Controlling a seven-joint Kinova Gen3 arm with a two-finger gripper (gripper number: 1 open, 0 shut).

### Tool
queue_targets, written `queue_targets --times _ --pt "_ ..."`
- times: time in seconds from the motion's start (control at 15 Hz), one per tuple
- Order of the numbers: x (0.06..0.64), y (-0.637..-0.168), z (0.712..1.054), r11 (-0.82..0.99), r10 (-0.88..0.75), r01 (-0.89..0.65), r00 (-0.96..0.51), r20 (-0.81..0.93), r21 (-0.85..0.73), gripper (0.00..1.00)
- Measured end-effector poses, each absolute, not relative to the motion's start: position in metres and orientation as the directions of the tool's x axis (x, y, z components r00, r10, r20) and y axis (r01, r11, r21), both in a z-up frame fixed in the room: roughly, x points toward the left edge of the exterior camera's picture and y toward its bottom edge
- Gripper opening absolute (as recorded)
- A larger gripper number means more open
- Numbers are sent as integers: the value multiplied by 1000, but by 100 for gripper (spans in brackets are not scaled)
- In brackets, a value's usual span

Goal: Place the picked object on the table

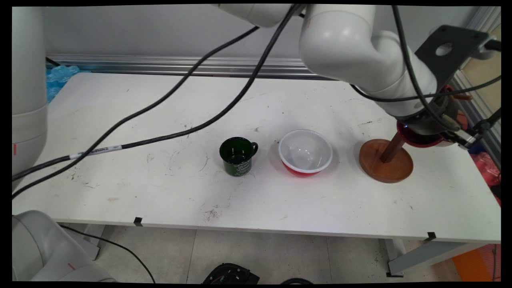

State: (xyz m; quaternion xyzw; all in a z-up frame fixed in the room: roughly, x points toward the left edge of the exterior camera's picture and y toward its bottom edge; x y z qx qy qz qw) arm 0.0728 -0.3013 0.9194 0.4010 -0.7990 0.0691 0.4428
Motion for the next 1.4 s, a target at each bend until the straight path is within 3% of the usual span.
queue_targets --times 1.4 --pt "83 -247 967 731 -549 -622 -289 784 281 0"
